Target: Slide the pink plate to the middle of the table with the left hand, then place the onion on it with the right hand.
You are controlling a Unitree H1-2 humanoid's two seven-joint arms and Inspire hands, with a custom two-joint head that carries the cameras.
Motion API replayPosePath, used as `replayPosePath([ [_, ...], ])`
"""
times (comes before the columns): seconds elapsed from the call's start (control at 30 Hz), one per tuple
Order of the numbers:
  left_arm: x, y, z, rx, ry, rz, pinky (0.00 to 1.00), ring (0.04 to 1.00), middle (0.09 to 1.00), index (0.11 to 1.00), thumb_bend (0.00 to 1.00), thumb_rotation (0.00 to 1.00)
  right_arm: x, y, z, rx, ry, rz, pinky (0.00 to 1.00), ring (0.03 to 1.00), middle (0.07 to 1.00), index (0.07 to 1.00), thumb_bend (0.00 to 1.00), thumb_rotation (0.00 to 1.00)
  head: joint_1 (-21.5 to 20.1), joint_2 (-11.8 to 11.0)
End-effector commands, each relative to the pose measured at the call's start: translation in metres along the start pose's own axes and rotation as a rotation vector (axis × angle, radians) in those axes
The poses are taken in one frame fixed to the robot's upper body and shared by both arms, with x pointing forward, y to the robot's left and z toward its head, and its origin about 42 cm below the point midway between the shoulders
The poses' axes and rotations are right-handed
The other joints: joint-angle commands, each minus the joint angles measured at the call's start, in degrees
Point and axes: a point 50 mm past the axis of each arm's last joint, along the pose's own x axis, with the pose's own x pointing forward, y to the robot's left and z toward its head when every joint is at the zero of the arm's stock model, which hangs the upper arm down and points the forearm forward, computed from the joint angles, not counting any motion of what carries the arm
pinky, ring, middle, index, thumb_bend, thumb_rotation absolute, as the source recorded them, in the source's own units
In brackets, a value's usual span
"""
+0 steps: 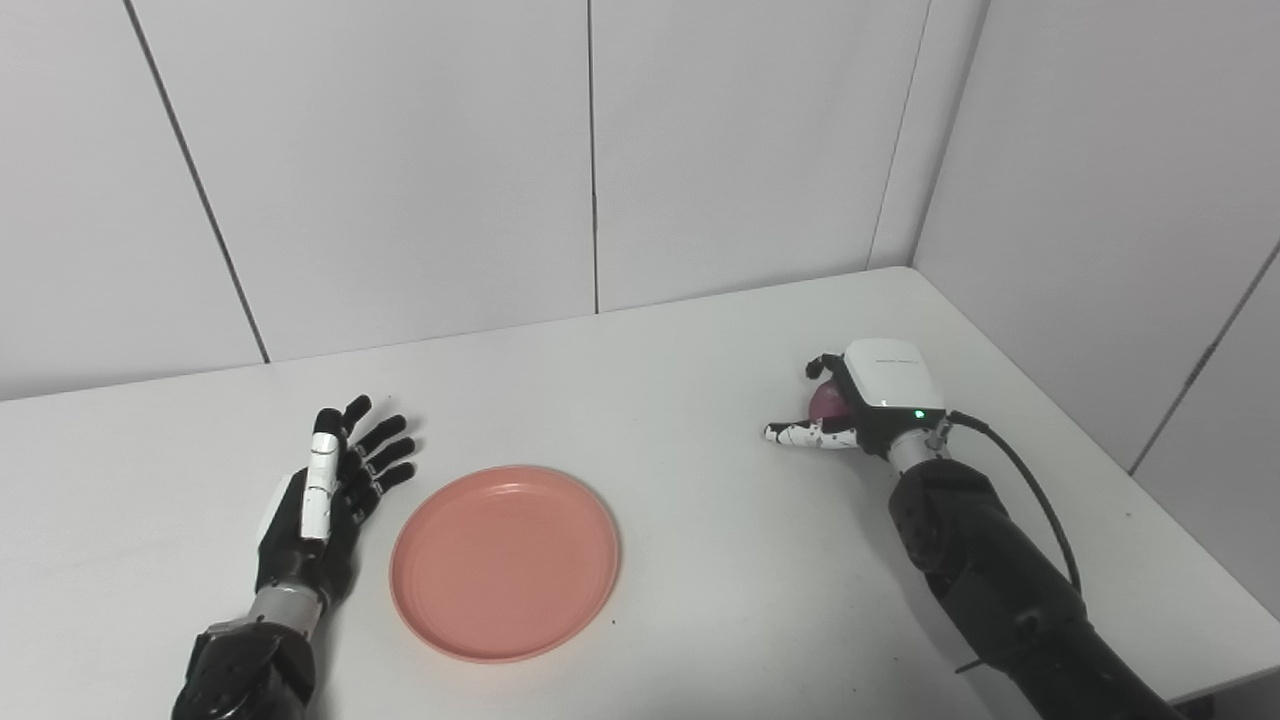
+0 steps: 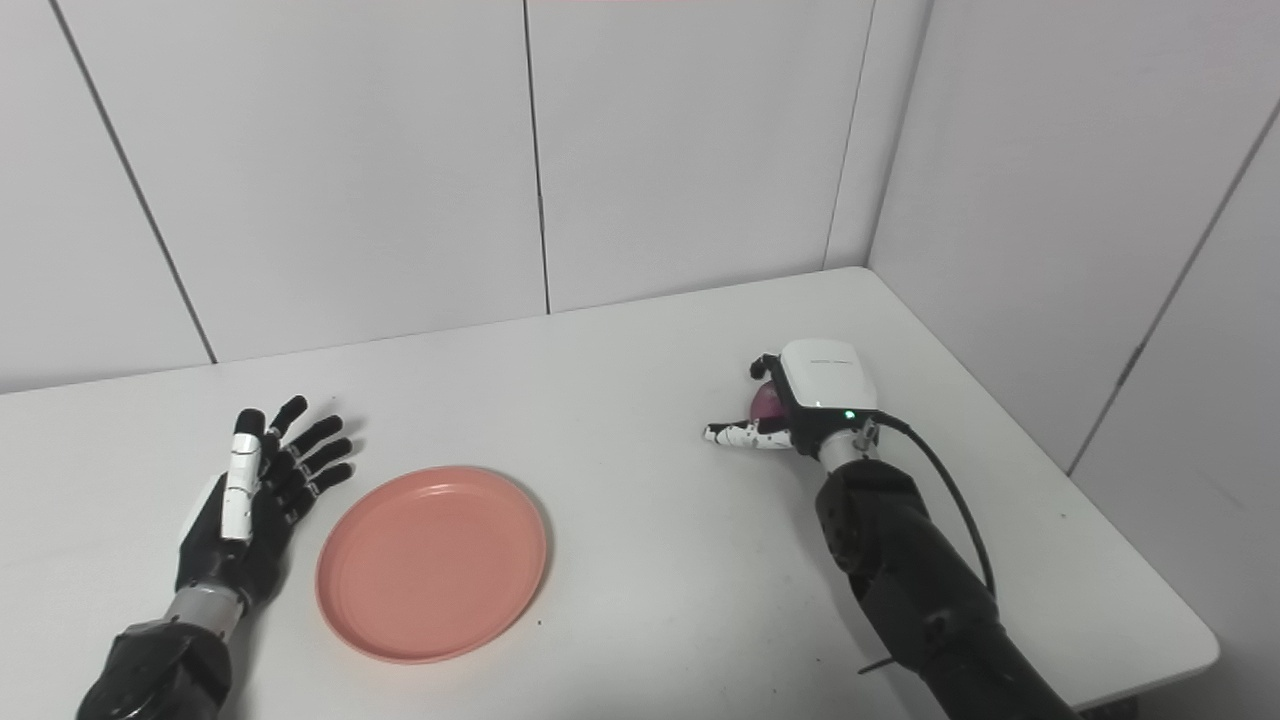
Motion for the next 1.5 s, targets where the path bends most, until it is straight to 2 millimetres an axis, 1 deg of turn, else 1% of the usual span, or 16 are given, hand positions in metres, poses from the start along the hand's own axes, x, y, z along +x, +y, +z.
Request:
replayPosePath([
  [0.0, -0.015, 0.007, -0.039, -0.019, 0.177, 0.017, 0.81, 0.822, 0.846, 0.937, 0.71, 0.96, 0.011, -0.016, -0.005, -0.004, 0.033, -0.044, 0.29, 0.384, 0.502, 0.596, 0.75, 0.72, 0.0, 0.1],
  [0.03, -0.015, 0.007, -0.038, -0.020, 0.177, 0.016, 0.81, 0.821, 0.846, 0.937, 0.71, 0.96, 0.010, -0.014, -0.006, -0.003, 0.037, -0.042, 0.28, 0.369, 0.485, 0.577, 0.73, 0.71, -0.1, 0.1],
  [0.07, -0.015, 0.008, -0.038, -0.021, 0.177, 0.016, 0.81, 0.821, 0.847, 0.937, 0.71, 0.96, 0.010, -0.013, -0.007, 0.002, 0.042, -0.041, 0.24, 0.325, 0.438, 0.515, 0.72, 0.69, -0.1, 0.1],
  [0.2, -0.016, 0.008, -0.037, -0.022, 0.175, 0.013, 0.81, 0.823, 0.850, 0.937, 0.71, 0.97, 0.009, -0.008, -0.010, 0.013, 0.058, -0.030, 0.20, 0.274, 0.380, 0.441, 0.70, 0.66, -0.1, 0.3],
  [0.3, -0.016, 0.008, -0.037, -0.022, 0.174, 0.011, 0.81, 0.824, 0.851, 0.937, 0.70, 0.97, 0.008, -0.004, -0.014, 0.015, 0.069, -0.021, 0.21, 0.281, 0.362, 0.424, 0.68, 0.65, -0.1, 0.4],
  [0.4, -0.016, 0.008, -0.037, -0.020, 0.172, 0.006, 0.80, 0.821, 0.848, 0.935, 0.71, 0.97, 0.008, 0.001, -0.019, 0.025, 0.072, -0.018, 0.17, 0.237, 0.306, 0.342, 0.66, 0.61, -0.1, 0.5],
  [0.63, -0.016, 0.009, -0.037, -0.025, 0.174, 0.004, 0.80, 0.822, 0.847, 0.943, 0.71, 0.97, 0.005, 0.012, -0.027, 0.024, 0.083, 0.012, 0.17, 0.235, 0.296, 0.324, 0.63, 0.63, -0.1, 0.6],
  [0.77, -0.016, 0.009, -0.037, -0.024, 0.170, 0.003, 0.80, 0.818, 0.845, 0.940, 0.71, 0.97, 0.004, 0.015, -0.028, 0.030, 0.071, 0.025, 0.24, 0.314, 0.385, 0.422, 0.52, 0.66, 0.0, 0.5],
  [0.8, -0.016, 0.009, -0.036, -0.022, 0.169, 0.001, 0.80, 0.821, 0.847, 0.943, 0.71, 0.97, 0.004, 0.015, -0.028, 0.034, 0.071, 0.029, 0.22, 0.297, 0.369, 0.403, 0.48, 0.63, 0.0, 0.5],
  [0.9, -0.016, 0.009, -0.036, -0.022, 0.170, 0.000, 0.79, 0.823, 0.849, 0.945, 0.71, 0.97, 0.005, 0.015, -0.028, 0.037, 0.072, 0.037, 0.23, 0.315, 0.388, 0.418, 0.45, 0.62, 0.0, 0.5],
  [0.93, -0.015, 0.009, -0.036, -0.023, 0.170, 0.001, 0.79, 0.821, 0.848, 0.943, 0.71, 0.97, 0.005, 0.015, -0.028, 0.040, 0.070, 0.036, 0.20, 0.268, 0.342, 0.375, 0.44, 0.59, 0.0, 0.5],
  [1.03, -0.015, 0.009, -0.036, -0.026, 0.169, -0.001, 0.79, 0.821, 0.848, 0.943, 0.71, 0.97, 0.006, 0.010, -0.023, 0.058, 0.052, 0.022, 0.15, 0.215, 0.285, 0.314, 0.44, 0.55, 0.0, 0.6],
  [1.13, -0.015, 0.008, -0.036, -0.030, 0.172, 0.001, 0.79, 0.819, 0.847, 0.942, 0.71, 0.96, 0.007, 0.001, -0.016, 0.064, 0.007, 0.001, 0.17, 0.228, 0.308, 0.359, 0.44, 0.53, 0.0, 0.7],
  [1.23, -0.015, 0.007, -0.036, -0.029, 0.169, -0.002, 0.79, 0.822, 0.852, 0.943, 0.71, 0.97, 0.009, -0.012, -0.004, 0.071, -0.055, -0.019, 0.14, 0.204, 0.281, 0.341, 0.43, 0.53, -0.1, 0.7],
  [1.33, -0.015, 0.006, -0.036, -0.031, 0.172, 0.001, 0.78, 0.818, 0.848, 0.938, 0.71, 0.96, 0.010, -0.034, 0.019, 0.082, -0.114, -0.044, 0.11, 0.163, 0.234, 0.294, 0.44, 0.48, 0.1, 0.6],
  [1.47, -0.015, 0.004, -0.035, -0.032, 0.171, 0.000, 0.78, 0.814, 0.846, 0.943, 0.70, 0.97, 0.011, -0.058, 0.042, 0.107, -0.189, -0.071, 0.11, 0.162, 0.234, 0.302, 0.45, 0.50, 0.2, 0.6],
])
